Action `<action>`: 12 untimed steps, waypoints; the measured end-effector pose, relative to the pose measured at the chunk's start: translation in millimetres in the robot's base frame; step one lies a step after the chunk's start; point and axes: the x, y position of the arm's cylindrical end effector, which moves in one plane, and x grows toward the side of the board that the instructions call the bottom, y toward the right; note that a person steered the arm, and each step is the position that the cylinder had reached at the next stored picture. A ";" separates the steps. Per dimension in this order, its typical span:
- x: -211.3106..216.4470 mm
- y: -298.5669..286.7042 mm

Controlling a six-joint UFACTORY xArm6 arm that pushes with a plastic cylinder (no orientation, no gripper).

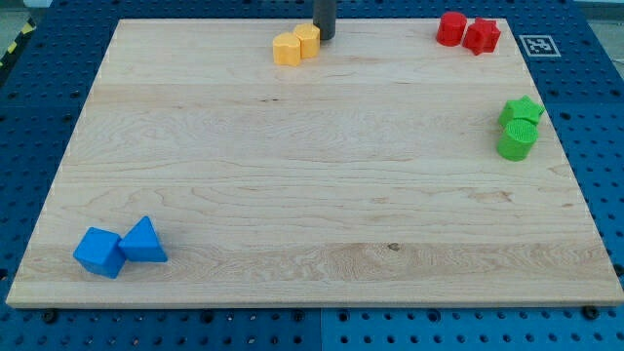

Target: Push the yellow hexagon towards top left

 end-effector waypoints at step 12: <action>-30.6 -79.2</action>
